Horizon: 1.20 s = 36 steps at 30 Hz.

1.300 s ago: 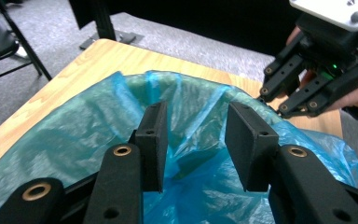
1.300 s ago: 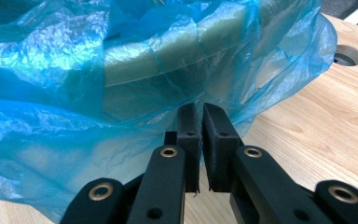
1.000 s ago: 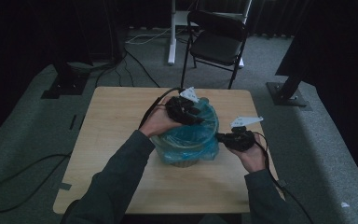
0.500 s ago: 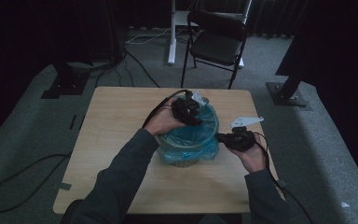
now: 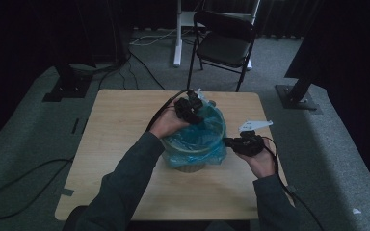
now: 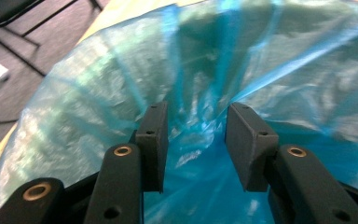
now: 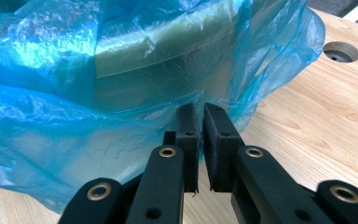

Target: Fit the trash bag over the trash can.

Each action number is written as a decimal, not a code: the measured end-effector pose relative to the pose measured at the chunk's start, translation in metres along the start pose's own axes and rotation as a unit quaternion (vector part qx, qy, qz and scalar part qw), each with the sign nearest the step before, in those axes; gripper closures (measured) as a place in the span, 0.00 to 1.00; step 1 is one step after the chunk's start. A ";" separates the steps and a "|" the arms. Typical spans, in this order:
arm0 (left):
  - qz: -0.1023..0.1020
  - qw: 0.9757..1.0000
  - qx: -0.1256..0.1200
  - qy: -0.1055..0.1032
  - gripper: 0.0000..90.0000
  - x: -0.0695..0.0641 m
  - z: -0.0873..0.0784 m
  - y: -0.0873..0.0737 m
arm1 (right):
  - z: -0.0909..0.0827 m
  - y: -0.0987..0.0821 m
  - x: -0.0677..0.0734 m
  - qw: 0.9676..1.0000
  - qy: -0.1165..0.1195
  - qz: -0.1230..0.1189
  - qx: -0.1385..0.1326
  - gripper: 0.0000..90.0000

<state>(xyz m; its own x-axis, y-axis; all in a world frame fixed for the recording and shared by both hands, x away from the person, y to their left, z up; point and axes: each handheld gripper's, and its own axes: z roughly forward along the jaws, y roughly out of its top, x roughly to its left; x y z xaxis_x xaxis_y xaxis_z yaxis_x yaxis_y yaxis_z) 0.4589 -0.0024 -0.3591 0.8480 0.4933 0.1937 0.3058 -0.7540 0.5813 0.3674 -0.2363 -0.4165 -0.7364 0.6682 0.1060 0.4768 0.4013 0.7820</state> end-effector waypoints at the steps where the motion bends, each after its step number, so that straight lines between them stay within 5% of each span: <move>1: -0.004 1.000 0.001 0.007 0.66 0.001 0.001 0.000 | 0.000 0.000 0.000 1.000 0.000 0.000 0.000 0.94; 8: -0.019 0.999 0.014 0.039 0.66 0.003 0.003 0.001 | 0.000 0.000 0.000 1.000 0.001 0.000 -0.001 0.94; 21: 0.028 0.999 -0.003 -0.029 0.71 -0.015 -0.010 0.000 | 0.000 -0.001 -0.001 1.000 0.000 0.001 -0.001 0.94; 27: 0.056 0.998 0.040 -0.003 0.71 -0.021 0.003 0.001 | 0.001 0.000 0.001 1.000 0.001 -0.001 0.001 0.93; 36: 0.053 0.995 0.078 0.021 0.69 -0.019 0.018 0.005 | 0.000 -0.001 0.000 1.000 0.001 -0.002 0.000 0.93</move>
<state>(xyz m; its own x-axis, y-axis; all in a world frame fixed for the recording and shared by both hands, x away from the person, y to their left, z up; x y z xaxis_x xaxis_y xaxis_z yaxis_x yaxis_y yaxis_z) 0.4525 -0.0233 -0.3744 0.8608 0.4235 0.2823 0.2830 -0.8593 0.4261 0.3669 -0.2366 -0.4170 -0.7388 0.6658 0.1045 0.4740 0.4031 0.7828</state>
